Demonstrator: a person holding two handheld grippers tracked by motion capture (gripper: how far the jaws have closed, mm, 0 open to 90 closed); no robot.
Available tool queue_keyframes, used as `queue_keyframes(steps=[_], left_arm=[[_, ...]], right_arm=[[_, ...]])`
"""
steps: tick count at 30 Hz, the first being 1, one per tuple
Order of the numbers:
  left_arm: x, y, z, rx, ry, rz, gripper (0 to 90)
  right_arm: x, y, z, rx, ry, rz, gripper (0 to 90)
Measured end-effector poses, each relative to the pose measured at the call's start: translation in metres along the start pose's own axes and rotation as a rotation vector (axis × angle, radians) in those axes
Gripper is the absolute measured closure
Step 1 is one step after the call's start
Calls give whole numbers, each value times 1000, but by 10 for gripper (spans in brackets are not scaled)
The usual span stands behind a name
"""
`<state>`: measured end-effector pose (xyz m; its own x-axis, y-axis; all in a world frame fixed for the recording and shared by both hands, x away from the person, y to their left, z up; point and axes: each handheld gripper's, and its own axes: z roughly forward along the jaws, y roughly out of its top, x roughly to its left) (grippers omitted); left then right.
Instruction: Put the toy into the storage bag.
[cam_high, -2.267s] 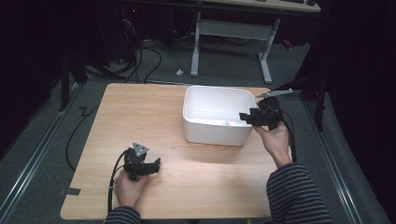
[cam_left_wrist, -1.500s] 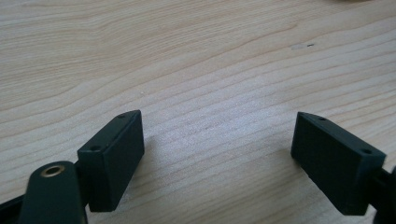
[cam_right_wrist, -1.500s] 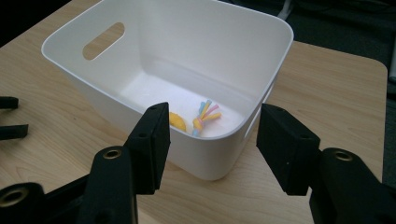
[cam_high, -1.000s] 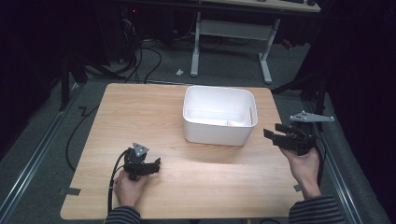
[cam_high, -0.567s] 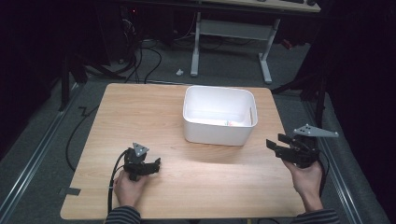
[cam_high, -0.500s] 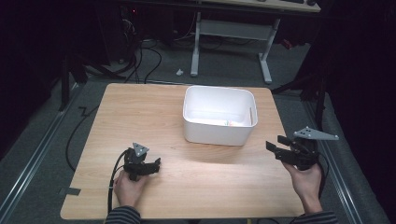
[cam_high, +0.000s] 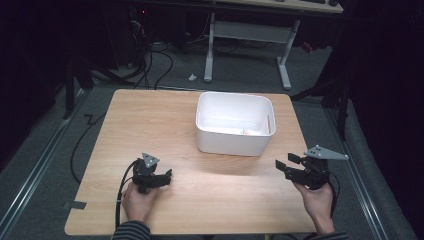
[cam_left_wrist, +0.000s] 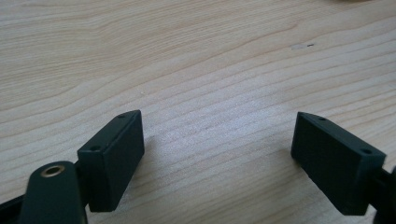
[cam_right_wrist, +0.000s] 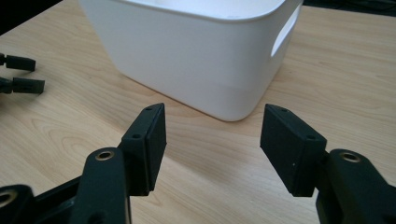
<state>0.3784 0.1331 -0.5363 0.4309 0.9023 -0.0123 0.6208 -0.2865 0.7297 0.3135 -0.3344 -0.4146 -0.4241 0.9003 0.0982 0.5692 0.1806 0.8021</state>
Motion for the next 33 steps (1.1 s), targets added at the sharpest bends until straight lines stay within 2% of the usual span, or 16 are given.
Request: queue_keyframes(steps=[10, 16, 20, 27, 28, 33], left_arm=[[0, 0, 0, 0, 0, -1, 174], [0, 0, 0, 0, 0, 0, 174], [0, 0, 0, 0, 0, 0, 174], [0, 0, 0, 0, 0, 0, 174], [0, 0, 0, 0, 0, 0, 174], [0, 0, 0, 0, 0, 0, 174]], right_arm=[[5, -5, 21, 24, 14, -4, 402], [12, -10, 38, 69, 24, -9, 406], [14, -13, 44, 81, 27, -11, 407], [20, -19, 62, 126, 31, -25, 410], [22, -20, 66, 135, 27, -39, 413], [24, -22, 72, 130, 28, -41, 414]])
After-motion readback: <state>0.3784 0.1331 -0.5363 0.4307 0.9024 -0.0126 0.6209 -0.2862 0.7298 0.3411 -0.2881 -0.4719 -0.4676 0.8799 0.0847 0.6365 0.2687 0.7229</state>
